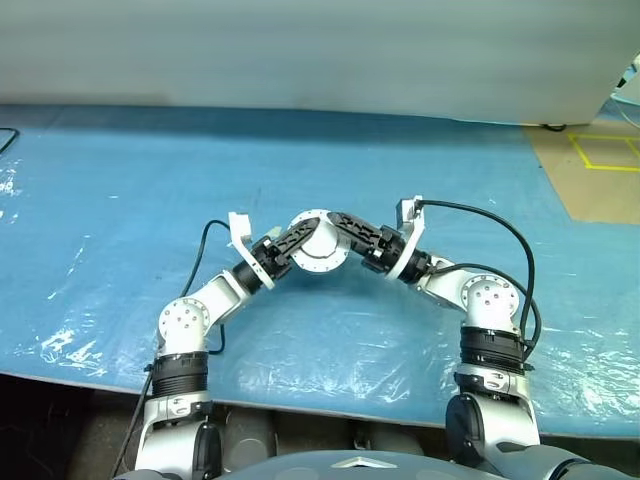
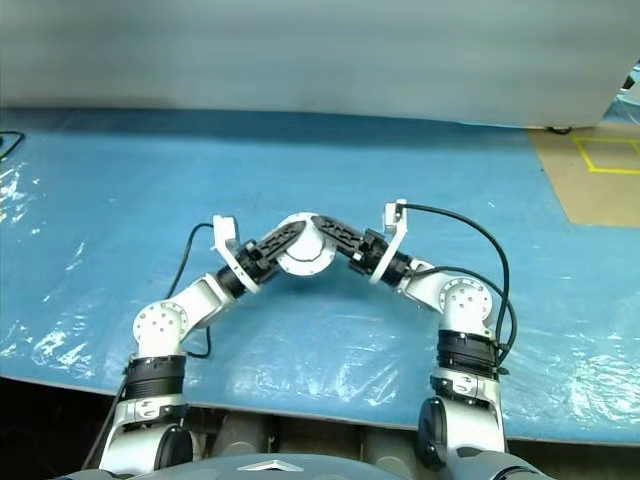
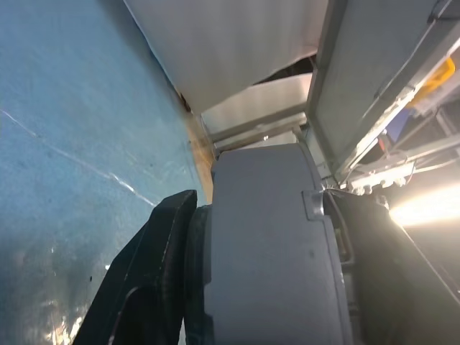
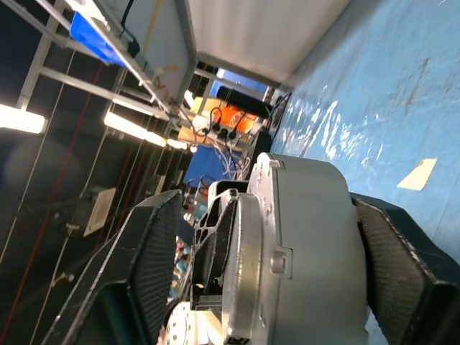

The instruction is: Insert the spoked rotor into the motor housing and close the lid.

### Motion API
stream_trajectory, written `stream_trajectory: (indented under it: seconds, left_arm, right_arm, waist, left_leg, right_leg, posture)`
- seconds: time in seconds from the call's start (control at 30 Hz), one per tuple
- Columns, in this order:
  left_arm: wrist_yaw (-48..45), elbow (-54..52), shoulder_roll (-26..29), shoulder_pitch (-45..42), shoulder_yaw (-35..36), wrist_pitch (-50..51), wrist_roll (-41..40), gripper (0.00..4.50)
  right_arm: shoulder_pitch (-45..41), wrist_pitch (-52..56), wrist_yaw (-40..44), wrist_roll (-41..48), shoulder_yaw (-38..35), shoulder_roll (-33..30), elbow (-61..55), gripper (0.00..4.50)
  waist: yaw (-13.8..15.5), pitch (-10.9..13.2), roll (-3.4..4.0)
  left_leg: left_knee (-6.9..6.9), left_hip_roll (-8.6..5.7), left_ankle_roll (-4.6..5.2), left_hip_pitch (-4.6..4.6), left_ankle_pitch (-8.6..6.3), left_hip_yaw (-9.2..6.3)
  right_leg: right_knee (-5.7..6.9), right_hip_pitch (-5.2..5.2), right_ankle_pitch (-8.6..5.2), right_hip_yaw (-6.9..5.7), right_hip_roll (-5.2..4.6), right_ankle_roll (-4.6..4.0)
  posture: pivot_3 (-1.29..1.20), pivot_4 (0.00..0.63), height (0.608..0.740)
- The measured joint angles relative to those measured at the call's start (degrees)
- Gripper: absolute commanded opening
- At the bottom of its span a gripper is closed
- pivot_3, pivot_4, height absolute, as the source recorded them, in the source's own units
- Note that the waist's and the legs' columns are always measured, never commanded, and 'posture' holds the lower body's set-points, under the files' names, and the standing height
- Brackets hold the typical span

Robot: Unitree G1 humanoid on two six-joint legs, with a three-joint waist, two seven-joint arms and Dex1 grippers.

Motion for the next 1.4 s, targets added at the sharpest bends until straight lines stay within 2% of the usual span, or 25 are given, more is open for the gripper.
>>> stream_trajectory:
  seconds: [0.07, 0.23, 0.4, 0.5, 0.67, 0.87, 1.07, 1.23, 1.4]
  left_arm:
    - [1.7, 1.1, -1.3, -1.0, 2.0, -2.6, -0.7, 2.65]
    - [5.9, 6.3, -1.8, -4.8, 9.7, -18.3, 2.2, 2.65]
    - [9.0, 14.6, 0.9, -7.3, 17.5, -36.7, 8.2, 2.65]
    - [10.3, 19.3, 2.9, -7.6, 20.7, -43.4, 10.5, 2.65]
    - [11.2, 22.4, 3.7, -7.5, 22.3, -47.1, 11.9, 2.65]
    - [11.7, 22.7, 3.7, -7.5, 22.3, -48.4, 12.8, 2.65]
    - [13.4, 22.7, 3.6, -7.7, 21.5, -52.4, 15.6, 4.48]
    - [17.8, 23.4, 5.8, -6.8, 22.5, -65.3, 23.1, 4.48]
    - [17.1, 19.9, 10.2, -3.5, 20.0, -71.1, 30.8, 4.48]
  right_arm:
    - [-0.5, -1.0, -0.5, 0.0, -0.2, 0.0, 0.2, 3.57]
    - [-0.5, -2.8, -1.1, 0.2, -1.4, 0.0, 0.4, 3.57]
    - [-0.5, -3.8, -1.1, 0.2, -0.9, 0.0, 0.4, 3.57]
    - [-0.5, -3.9, -0.9, 0.2, -0.3, 0.0, 0.4, 3.57]
    - [-0.6, -3.9, -0.5, 0.2, 0.8, -0.3, 0.4, 3.57]
    - [-0.6, -4.2, 0.0, 0.1, 1.5, -0.6, 0.4, 3.57]
    - [-0.5, -4.4, 0.4, -0.2, 3.2, -1.1, 0.4, 3.61]
    - [0.6, -5.2, 1.0, -1.4, 5.0, -2.5, 0.1, 3.61]
    - [2.1, -12.4, 3.0, -9.7, 11.7, -4.6, -2.1, 3.61]
  waist:
    - [0.0, 0.0, -0.03]
    - [-0.4, 0.0, -0.07]
    - [-0.3, 0.1, -0.25]
    - [-0.1, 0.2, -0.44]
    - [1.0, 0.3, -0.59]
    - [1.1, 0.3, -0.60]
    - [0.9, 0.3, -0.59]
    - [0.1, 0.2, -0.64]
    - [0.3, 0.2, -0.65]
  left_leg:
    - [0.01, 0.01, 0.01, 0.00, 0.01, -0.02]
    - [0.00, 0.03, 0.09, 0.02, 0.05, -0.04]
    - [0.00, 0.02, 0.10, -0.11, 0.06, -0.12]
    - [0.02, 0.02, 0.10, -0.17, 0.07, -0.17]
    - [0.13, 0.04, -0.03, -0.14, -0.01, -0.22]
    - [0.28, 0.06, -0.08, -0.08, -0.05, -0.23]
    - [0.26, 0.04, -0.09, 0.24, -0.05, -0.22]
    - [0.23, 0.06, -0.10, 0.34, -0.06, -0.23]
    - [0.23, 0.04, -0.10, 0.21, -0.06, -0.28]
  right_leg:
    - [0.01, 0.00, 0.00, -0.01, 0.01, 0.00]
    - [0.00, 0.00, 0.01, -0.01, 0.04, 0.01]
    - [-0.11, 0.01, 0.03, -0.13, 0.03, 0.05]
    - [-0.13, 0.01, 0.04, -0.19, 0.03, 0.06]
    - [-0.07, 0.14, 0.06, -0.27, -0.01, 0.10]
    - [0.00, 0.21, 0.12, -0.24, -0.02, 0.12]
    - [0.10, 0.41, 0.12, -0.14, -0.01, 0.12]
    - [0.05, 0.53, 0.12, -0.15, 0.00, 0.12]
    - [-0.03, 0.53, 0.16, -0.24, -0.04, 0.19]
  posture:
    - [0.00, 0.150, 0.740]
    - [0.00, 0.150, 0.740]
    - [0.00, 0.150, 0.740]
    - [0.00, 0.150, 0.740]
    - [0.00, 0.150, 0.740]
    - [0.00, 0.150, 0.740]
    - [0.00, 0.150, 0.740]
    - [0.00, 0.150, 0.740]
    - [0.00, 0.150, 0.740]
